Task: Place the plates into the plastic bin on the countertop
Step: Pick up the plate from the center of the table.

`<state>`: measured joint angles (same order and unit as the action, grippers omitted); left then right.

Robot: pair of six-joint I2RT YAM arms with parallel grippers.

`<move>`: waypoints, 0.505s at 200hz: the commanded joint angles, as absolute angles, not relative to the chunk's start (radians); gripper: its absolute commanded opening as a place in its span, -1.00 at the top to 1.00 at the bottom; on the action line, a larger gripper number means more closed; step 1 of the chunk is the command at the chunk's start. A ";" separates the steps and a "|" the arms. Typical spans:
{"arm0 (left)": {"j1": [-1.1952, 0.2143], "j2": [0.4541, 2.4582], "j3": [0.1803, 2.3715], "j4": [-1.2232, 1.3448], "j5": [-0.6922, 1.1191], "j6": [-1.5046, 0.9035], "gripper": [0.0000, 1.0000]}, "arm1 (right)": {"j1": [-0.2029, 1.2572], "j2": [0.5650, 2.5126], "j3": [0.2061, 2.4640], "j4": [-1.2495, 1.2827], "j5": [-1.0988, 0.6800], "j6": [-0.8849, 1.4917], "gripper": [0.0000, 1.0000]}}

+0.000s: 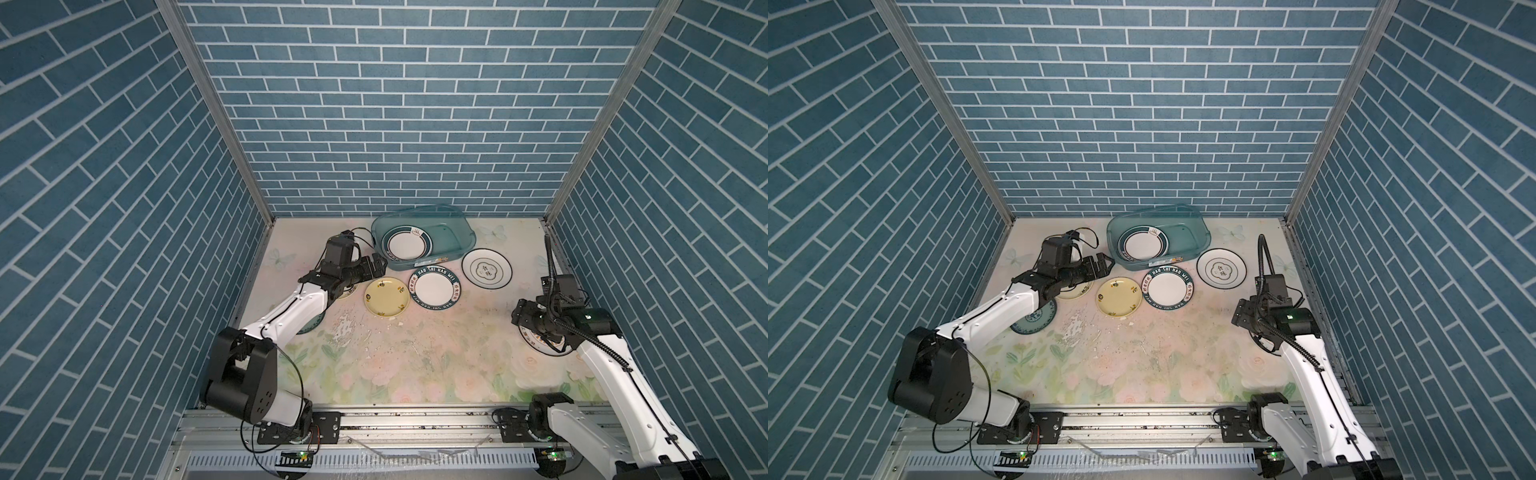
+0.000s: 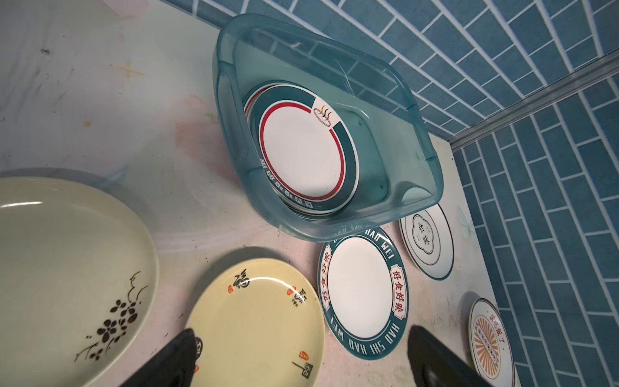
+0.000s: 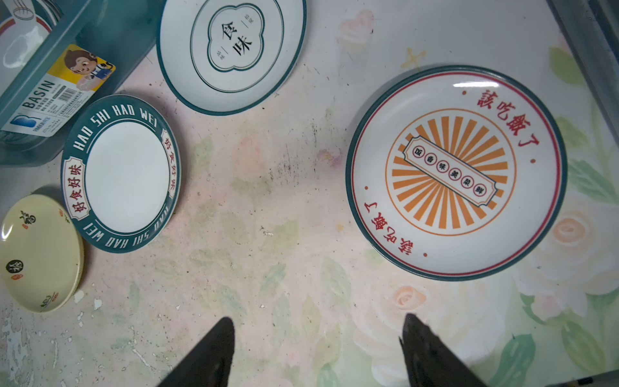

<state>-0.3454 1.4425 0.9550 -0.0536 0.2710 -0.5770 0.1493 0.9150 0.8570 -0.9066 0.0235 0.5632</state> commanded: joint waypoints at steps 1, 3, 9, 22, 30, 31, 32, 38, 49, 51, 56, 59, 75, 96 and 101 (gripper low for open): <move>-0.350 1.383 0.876 0.033 0.296 -0.600 -0.99 | 0.120 0.920 0.839 -0.914 -0.018 0.596 -0.58; -0.350 1.380 0.868 0.038 0.296 -0.604 -0.99 | 0.117 0.923 0.836 -0.912 -0.024 0.595 -0.58; -0.353 1.369 0.837 0.061 0.295 -0.622 -0.99 | 0.108 0.931 0.831 -0.909 -0.041 0.594 -0.58; -0.371 1.355 0.773 0.136 0.314 -0.646 -0.99 | 0.087 0.943 0.818 -0.908 -0.046 0.600 -0.57; -0.392 1.350 0.756 0.160 0.314 -0.646 -0.99 | 0.071 0.947 0.808 -0.904 -0.048 0.602 -0.57; -0.396 1.350 0.755 0.161 0.312 -0.645 -0.99 | 0.069 0.948 0.807 -0.904 -0.049 0.603 -0.58; -0.397 1.350 0.754 0.160 0.312 -0.645 -0.99 | 0.068 0.948 0.805 -0.904 -0.050 0.604 -0.58; -0.414 1.351 0.750 0.160 0.307 -0.640 -0.99 | 0.052 0.946 0.797 -0.900 -0.052 0.606 -0.57; -0.440 1.354 0.746 0.167 0.305 -0.631 -0.99 | 0.024 0.938 0.777 -0.890 -0.080 0.609 -0.57; -0.442 1.354 0.746 0.170 0.307 -0.629 -0.99 | 0.017 0.936 0.773 -0.886 -0.081 0.610 -0.56; -0.448 1.355 0.744 0.172 0.310 -0.627 -0.99 | 0.006 0.931 0.764 -0.878 -0.096 0.609 -0.56; -0.450 1.356 0.745 0.173 0.310 -0.627 -0.99 | -0.002 0.928 0.758 -0.874 -0.115 0.609 -0.56; -0.453 1.362 0.733 0.186 0.323 -0.636 -0.99 | -0.041 0.919 0.732 -0.861 -0.163 0.604 -0.56; -0.455 1.369 0.705 0.218 0.337 -0.651 -0.99 | -0.075 0.912 0.706 -0.869 -0.200 0.600 -0.55; -0.455 1.370 0.702 0.219 0.339 -0.653 -0.99 | -0.083 0.908 0.701 -0.871 -0.202 0.601 -0.55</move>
